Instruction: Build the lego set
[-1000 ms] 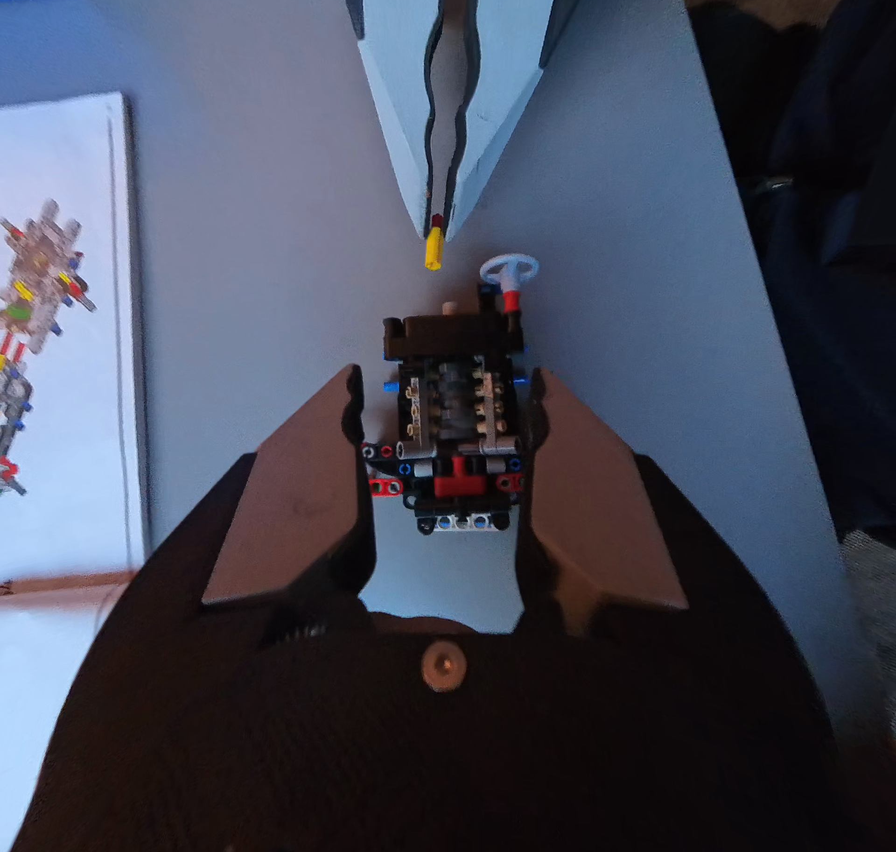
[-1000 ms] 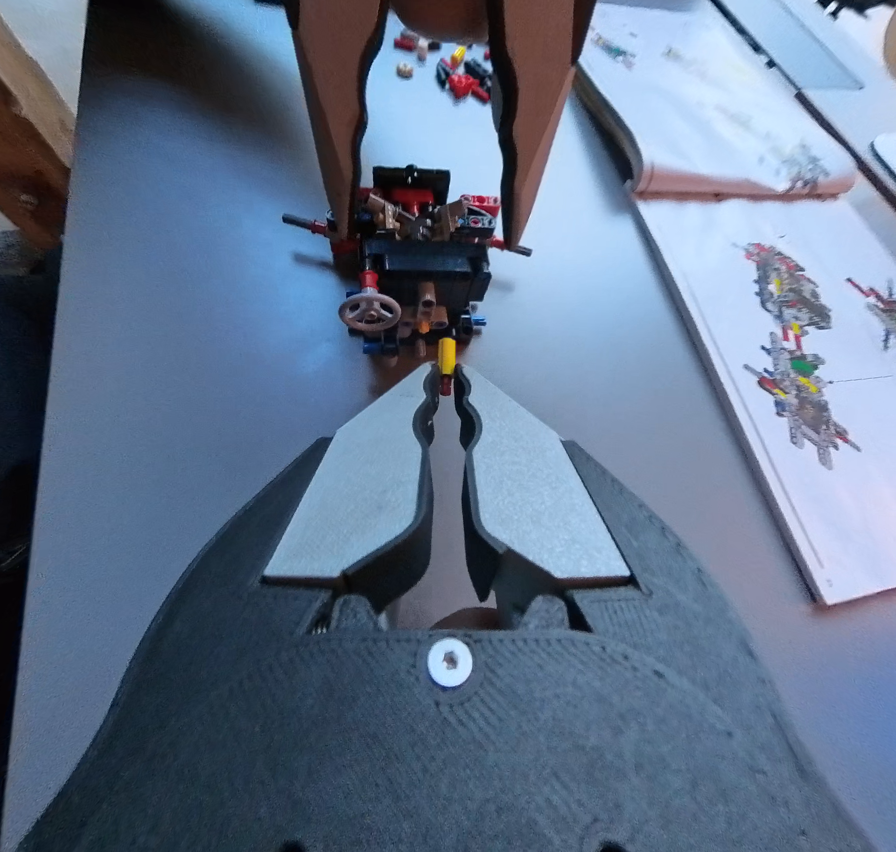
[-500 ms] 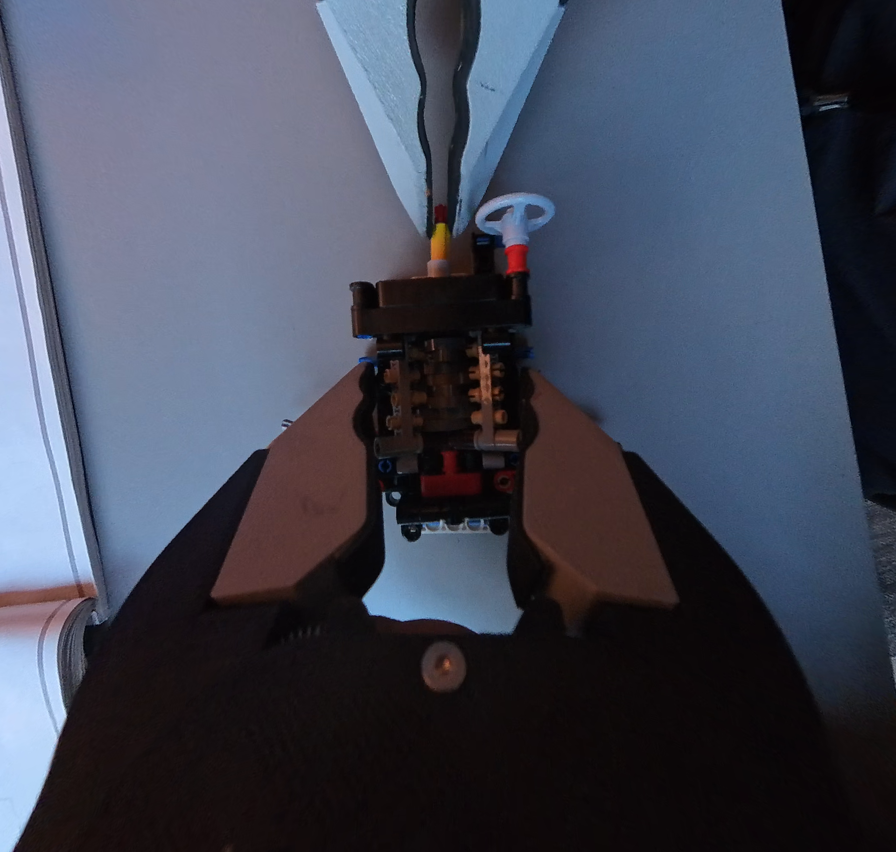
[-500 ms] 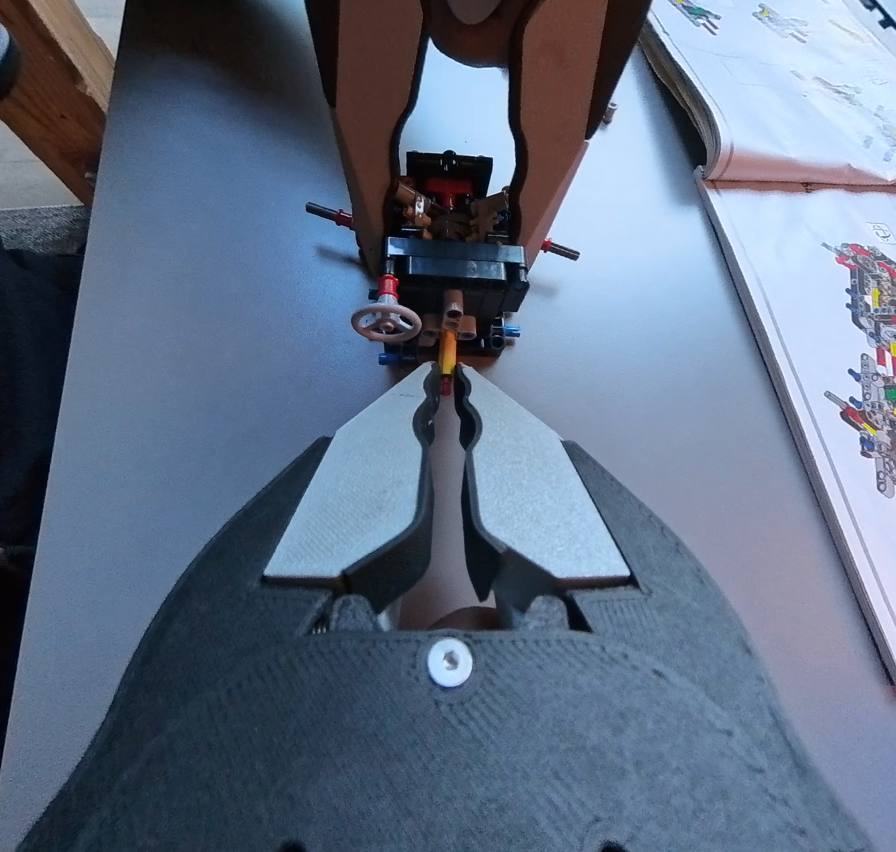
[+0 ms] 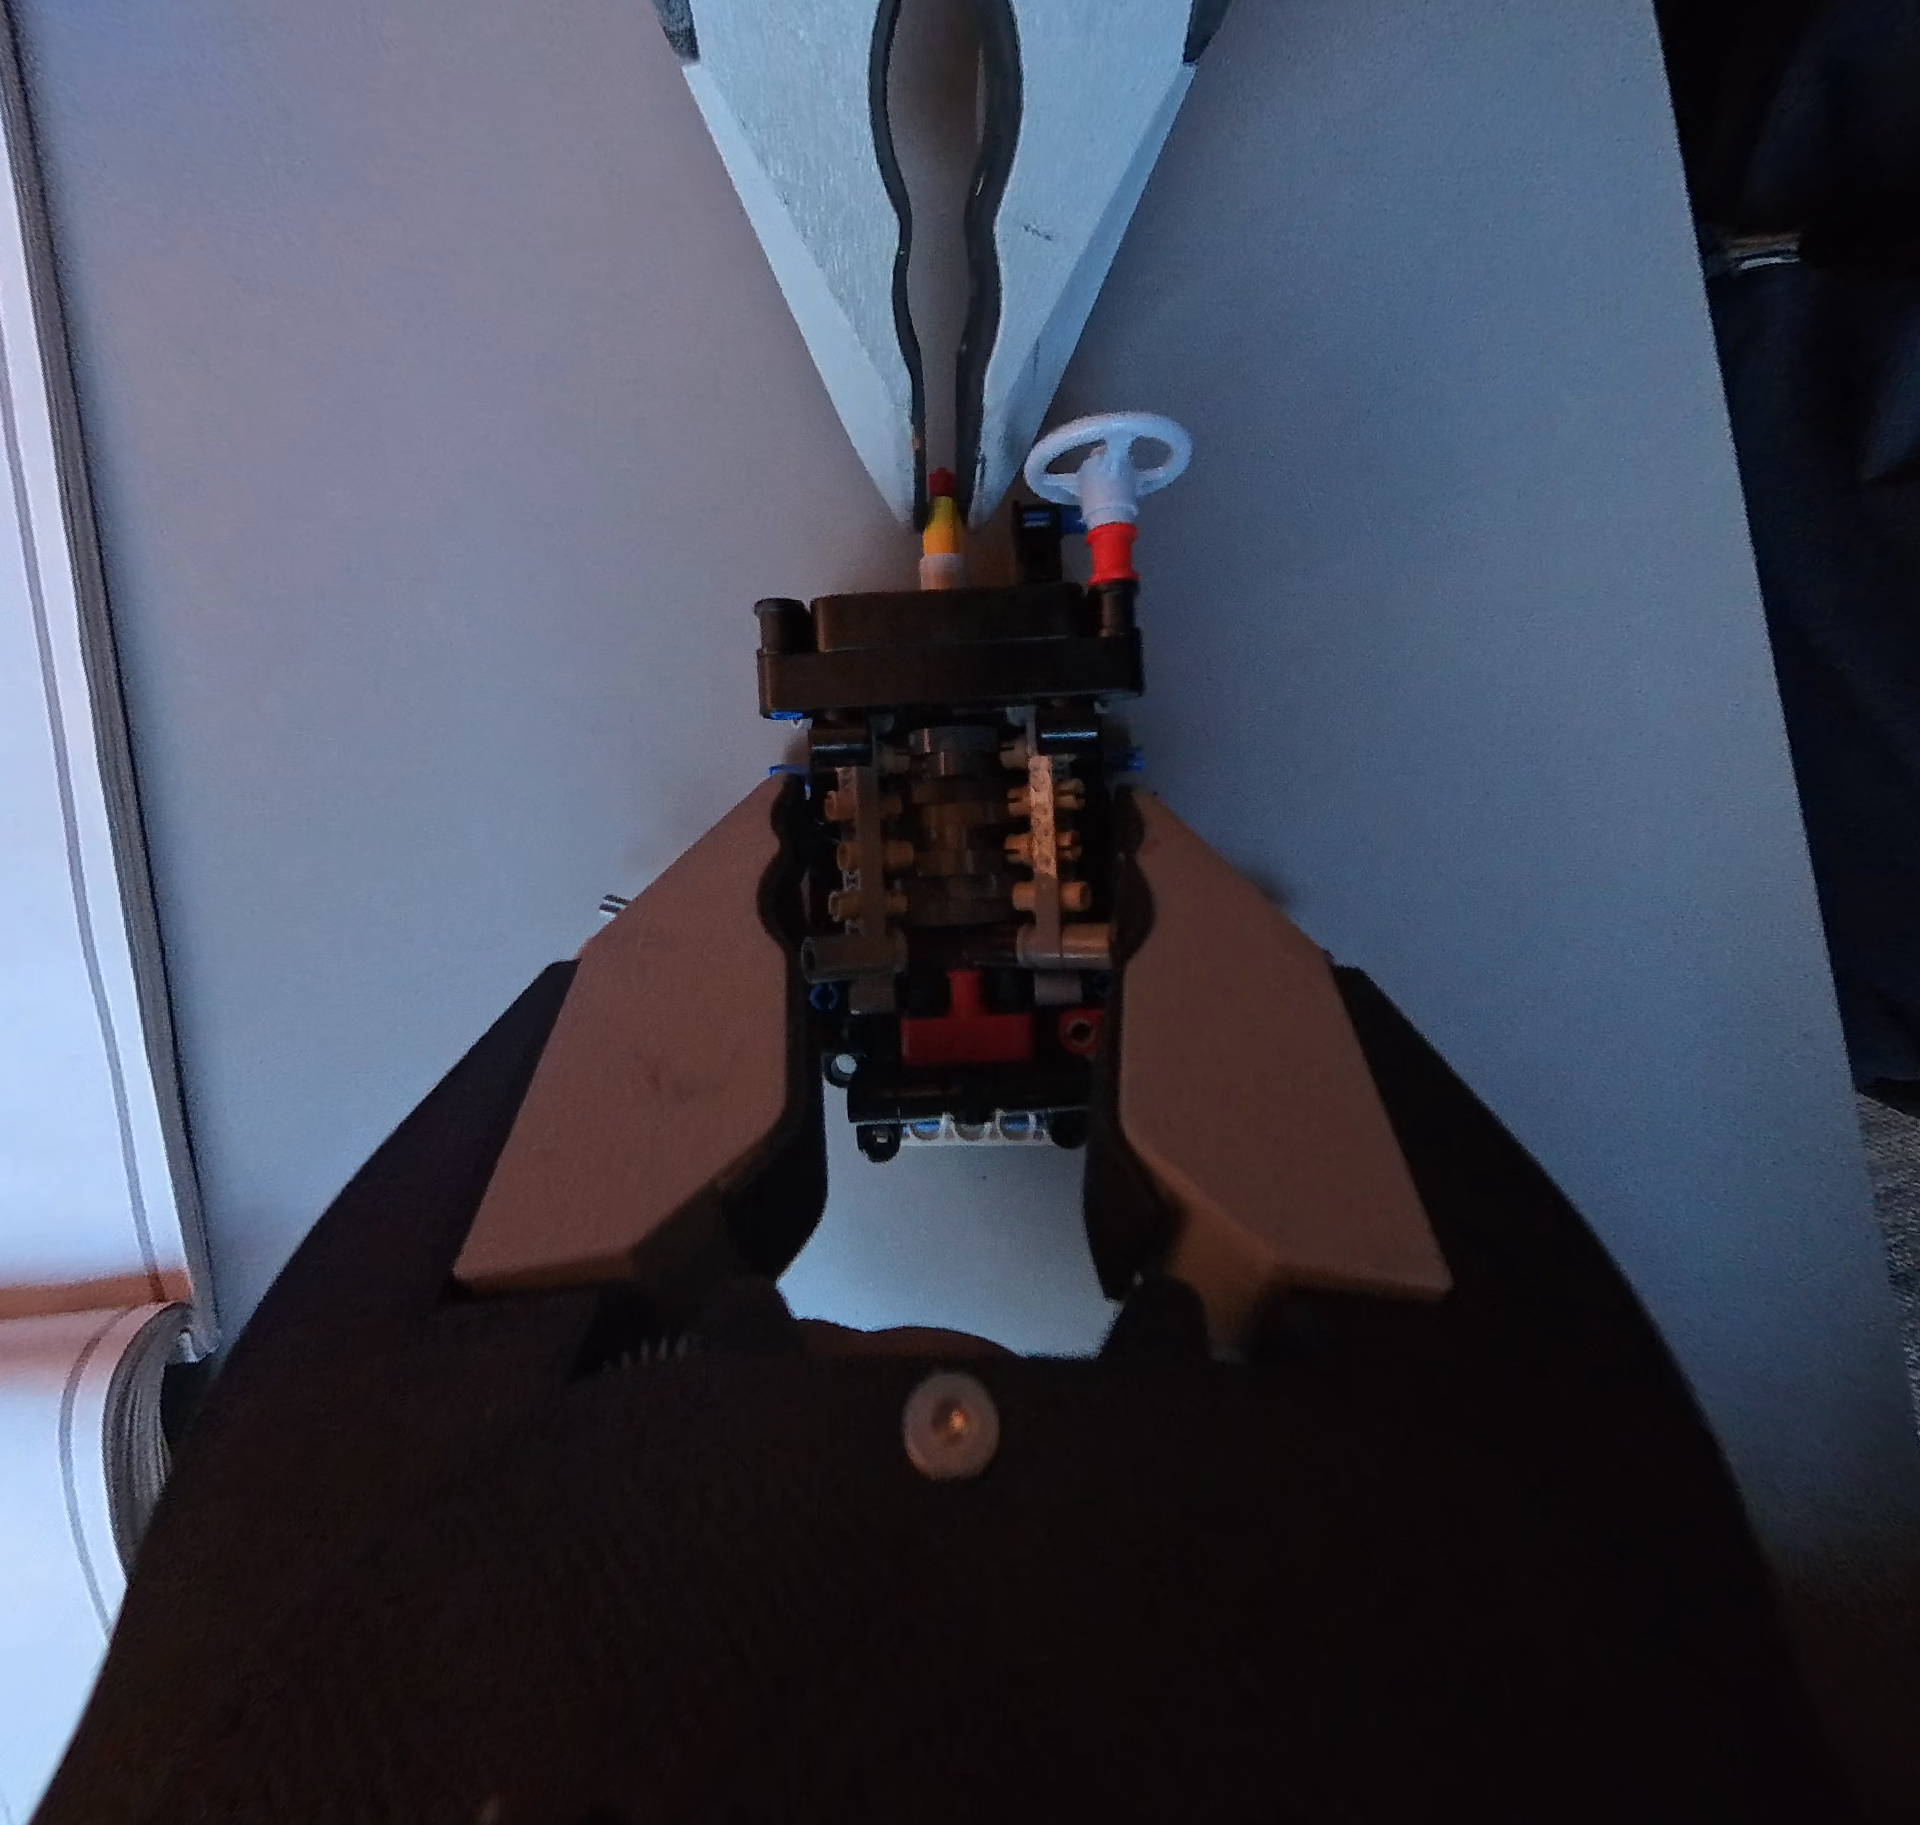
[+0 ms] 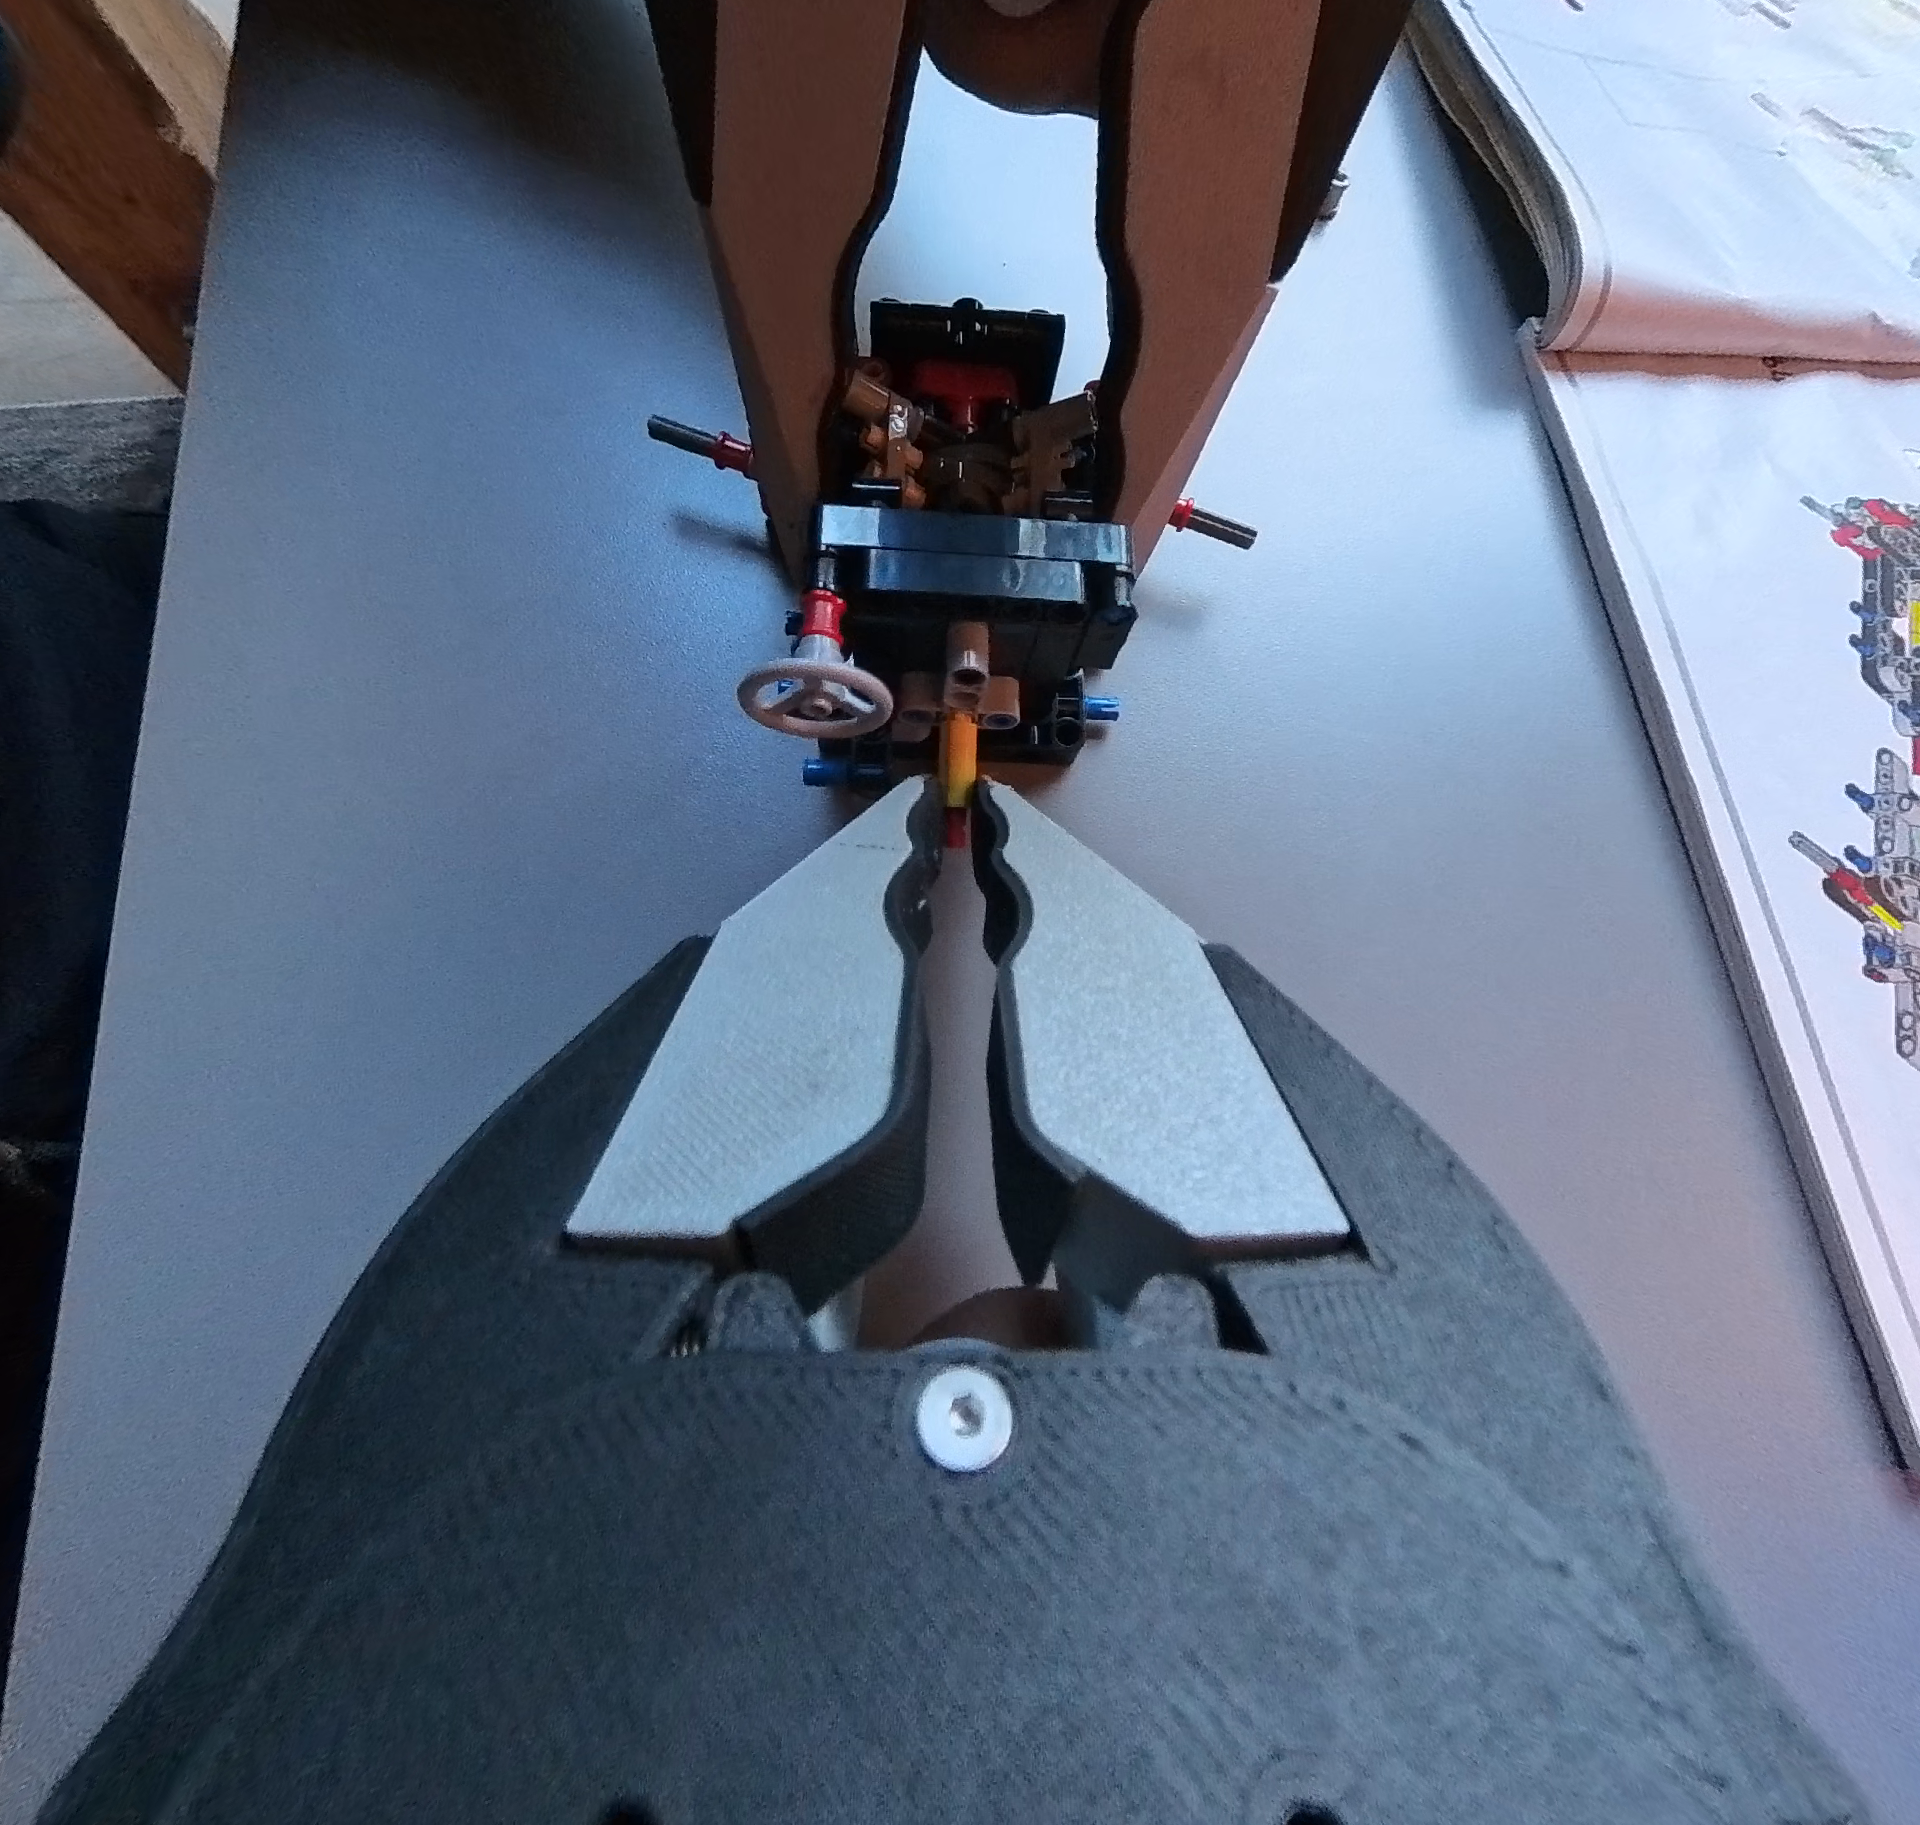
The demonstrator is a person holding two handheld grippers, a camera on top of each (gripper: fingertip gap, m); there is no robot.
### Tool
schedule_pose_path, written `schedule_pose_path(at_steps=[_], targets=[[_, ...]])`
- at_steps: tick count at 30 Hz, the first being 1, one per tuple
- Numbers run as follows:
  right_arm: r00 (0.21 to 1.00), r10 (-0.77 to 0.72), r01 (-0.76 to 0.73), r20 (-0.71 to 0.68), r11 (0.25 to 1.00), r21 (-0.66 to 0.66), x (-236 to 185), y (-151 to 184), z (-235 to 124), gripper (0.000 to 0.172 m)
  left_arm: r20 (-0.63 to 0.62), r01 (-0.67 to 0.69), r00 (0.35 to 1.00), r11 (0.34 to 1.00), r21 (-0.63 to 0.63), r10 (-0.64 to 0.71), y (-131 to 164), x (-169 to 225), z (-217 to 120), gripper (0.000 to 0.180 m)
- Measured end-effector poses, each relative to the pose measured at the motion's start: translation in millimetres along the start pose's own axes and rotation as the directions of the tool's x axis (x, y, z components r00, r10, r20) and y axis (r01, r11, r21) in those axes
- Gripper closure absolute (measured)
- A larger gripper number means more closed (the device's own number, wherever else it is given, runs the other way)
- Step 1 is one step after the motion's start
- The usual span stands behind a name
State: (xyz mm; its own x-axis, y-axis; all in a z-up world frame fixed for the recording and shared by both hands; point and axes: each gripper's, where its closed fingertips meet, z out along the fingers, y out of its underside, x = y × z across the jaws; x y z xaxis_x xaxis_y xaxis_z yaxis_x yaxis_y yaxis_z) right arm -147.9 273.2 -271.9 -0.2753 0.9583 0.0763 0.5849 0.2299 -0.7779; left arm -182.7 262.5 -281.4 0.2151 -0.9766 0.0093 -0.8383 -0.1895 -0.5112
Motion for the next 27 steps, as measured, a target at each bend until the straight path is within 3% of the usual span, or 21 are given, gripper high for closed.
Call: schedule_pose_path(at_steps=[27], targets=[[0.999, 0.024, -0.024, 0.04, 1.0, -0.003, 1.4, -7.4, 3.6, 0.17, -0.01, 0.004, 1.0, 1.0, -0.004, -0.004, -3.4, 1.3, 2.5, 0.126]])
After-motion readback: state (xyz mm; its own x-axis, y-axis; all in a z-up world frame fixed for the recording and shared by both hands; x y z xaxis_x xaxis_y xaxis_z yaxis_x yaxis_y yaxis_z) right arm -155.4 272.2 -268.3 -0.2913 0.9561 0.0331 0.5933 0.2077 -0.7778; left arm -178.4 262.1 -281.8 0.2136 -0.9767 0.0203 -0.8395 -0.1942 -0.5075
